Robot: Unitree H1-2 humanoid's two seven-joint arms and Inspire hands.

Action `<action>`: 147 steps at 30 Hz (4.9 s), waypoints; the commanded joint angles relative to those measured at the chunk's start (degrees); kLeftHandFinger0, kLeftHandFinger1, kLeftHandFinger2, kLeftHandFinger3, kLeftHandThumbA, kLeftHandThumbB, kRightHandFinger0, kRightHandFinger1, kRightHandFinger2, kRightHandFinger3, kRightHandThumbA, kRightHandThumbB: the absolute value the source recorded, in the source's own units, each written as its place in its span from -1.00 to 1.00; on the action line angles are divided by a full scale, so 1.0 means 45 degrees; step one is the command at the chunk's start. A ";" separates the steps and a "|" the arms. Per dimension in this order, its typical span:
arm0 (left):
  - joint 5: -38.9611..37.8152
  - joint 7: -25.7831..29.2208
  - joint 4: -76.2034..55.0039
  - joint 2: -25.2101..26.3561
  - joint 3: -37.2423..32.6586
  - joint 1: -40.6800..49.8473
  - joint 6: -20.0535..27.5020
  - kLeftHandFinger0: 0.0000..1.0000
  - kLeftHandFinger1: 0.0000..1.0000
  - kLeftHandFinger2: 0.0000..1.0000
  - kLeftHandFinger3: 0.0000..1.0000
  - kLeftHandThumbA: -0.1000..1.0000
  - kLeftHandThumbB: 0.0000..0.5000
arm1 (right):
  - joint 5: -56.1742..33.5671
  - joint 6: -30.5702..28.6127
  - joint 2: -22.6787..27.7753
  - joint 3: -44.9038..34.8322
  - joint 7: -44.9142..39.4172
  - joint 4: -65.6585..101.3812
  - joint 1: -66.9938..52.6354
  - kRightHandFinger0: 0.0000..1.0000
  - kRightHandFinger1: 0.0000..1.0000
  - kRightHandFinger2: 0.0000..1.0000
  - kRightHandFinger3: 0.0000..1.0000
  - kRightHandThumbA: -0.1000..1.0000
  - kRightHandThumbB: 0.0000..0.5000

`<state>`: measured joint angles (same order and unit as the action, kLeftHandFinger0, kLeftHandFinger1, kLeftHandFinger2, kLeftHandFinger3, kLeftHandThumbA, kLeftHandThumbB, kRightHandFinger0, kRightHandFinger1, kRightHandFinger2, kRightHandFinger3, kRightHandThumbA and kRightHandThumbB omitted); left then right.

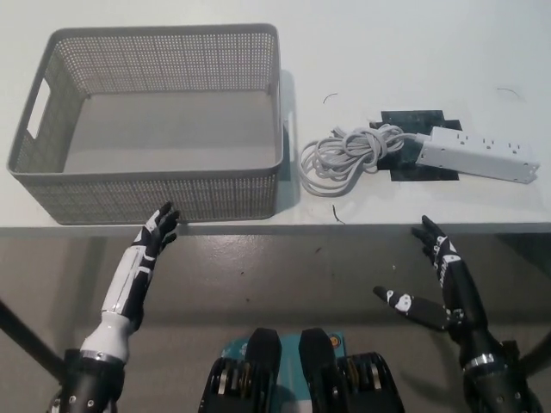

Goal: Use the right hand to pick up a power strip and put it into a container on the left side

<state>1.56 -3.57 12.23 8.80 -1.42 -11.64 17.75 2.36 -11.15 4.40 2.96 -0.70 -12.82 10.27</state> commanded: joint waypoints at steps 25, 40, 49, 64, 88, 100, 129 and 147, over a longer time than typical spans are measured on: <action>-0.1094 -0.1229 -0.4243 0.0479 -0.0748 0.2563 0.1392 1.00 1.00 1.00 1.00 1.00 -0.04 | 0.4688 0.0493 0.2098 -0.1138 -0.0246 0.8947 0.1015 1.00 1.00 1.00 1.00 1.00 0.09; -0.1134 -0.1194 -0.2877 0.0523 -0.0458 0.1768 0.2026 1.00 1.00 1.00 1.00 1.00 -0.21 | 0.8627 0.5294 0.5857 0.0348 -0.4355 0.4884 0.9579 1.00 1.00 1.00 1.00 0.70 0.21; -0.0983 -0.1207 -0.2908 0.0392 -0.0487 0.2269 0.2032 1.00 1.00 1.00 1.00 1.00 -0.20 | 0.9454 0.5014 0.5577 0.2612 -0.3975 0.0324 1.1253 1.00 1.00 1.00 1.00 0.84 0.40; -0.0863 -0.1244 -0.2999 0.0340 -0.0385 0.2369 0.2015 1.00 1.00 1.00 1.00 1.00 -0.20 | 0.9833 0.5077 0.3835 0.4696 -0.2762 -0.4477 1.2071 1.00 1.00 1.00 1.00 0.99 0.62; -0.0885 -0.1258 -0.2887 0.0342 -0.0296 0.2247 0.1955 1.00 1.00 1.00 1.00 1.00 -0.26 | 0.9489 0.4829 0.2824 0.5233 -0.2216 -0.6693 1.1679 1.00 1.00 1.00 1.00 1.00 0.59; -0.0952 -0.1268 -0.2817 0.0340 -0.0274 0.2208 0.1954 1.00 1.00 1.00 1.00 1.00 -0.26 | 0.9462 0.5091 0.2783 0.5553 -0.2425 -0.7400 1.1541 1.00 1.00 1.00 1.00 0.97 0.52; -0.0944 -0.1345 -0.2885 0.0355 -0.0351 0.2291 0.1775 1.00 1.00 1.00 1.00 1.00 -0.17 | 1.1188 0.0166 0.1449 0.7809 1.2394 -1.3040 1.2734 -1.00 -0.65 0.47 0.16 -1.00 -0.16; -0.1022 -0.1413 -0.2821 0.0328 -0.0422 0.2369 0.1786 1.00 1.00 1.00 1.00 1.00 -0.21 | 1.1632 -0.0492 0.2816 0.8501 1.3388 -1.2564 1.4858 -1.00 -0.88 0.40 0.26 -1.00 0.01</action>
<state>-2.16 -9.25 0.47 10.21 -3.17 -0.87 24.53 45.89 0.64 11.70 37.27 22.22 -71.45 59.25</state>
